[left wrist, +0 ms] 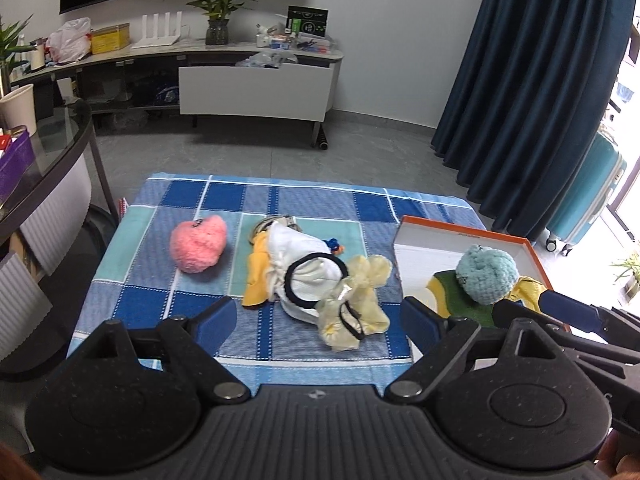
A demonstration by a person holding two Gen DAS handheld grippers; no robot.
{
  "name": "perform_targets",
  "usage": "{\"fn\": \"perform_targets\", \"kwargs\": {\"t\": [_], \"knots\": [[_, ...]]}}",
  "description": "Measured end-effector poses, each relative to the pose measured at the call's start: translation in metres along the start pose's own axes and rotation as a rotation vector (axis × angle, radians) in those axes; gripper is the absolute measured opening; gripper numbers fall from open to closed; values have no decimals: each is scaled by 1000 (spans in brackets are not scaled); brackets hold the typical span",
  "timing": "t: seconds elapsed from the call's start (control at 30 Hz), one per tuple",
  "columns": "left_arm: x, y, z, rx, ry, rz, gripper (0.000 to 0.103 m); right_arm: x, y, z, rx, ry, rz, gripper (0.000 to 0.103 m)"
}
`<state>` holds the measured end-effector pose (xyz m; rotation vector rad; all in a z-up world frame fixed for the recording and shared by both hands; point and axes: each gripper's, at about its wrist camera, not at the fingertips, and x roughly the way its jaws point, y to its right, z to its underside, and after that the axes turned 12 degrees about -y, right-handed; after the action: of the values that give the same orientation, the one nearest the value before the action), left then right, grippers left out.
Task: Organize soft objects
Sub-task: 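Open both grippers and withdraw them from the box toward the table items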
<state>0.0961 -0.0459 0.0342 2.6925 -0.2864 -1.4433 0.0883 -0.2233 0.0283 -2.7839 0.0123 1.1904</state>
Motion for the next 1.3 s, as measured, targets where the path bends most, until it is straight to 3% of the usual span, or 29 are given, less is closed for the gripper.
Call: {"fn": "perform_targets", "kwargs": {"t": [0.7, 1.3], "knots": [[1, -46, 14, -86, -13, -16, 91, 24, -45, 5, -79, -58, -51, 68], [18, -74, 19, -136, -53, -31, 91, 48, -48, 9, -74, -117, -75, 68]]}}
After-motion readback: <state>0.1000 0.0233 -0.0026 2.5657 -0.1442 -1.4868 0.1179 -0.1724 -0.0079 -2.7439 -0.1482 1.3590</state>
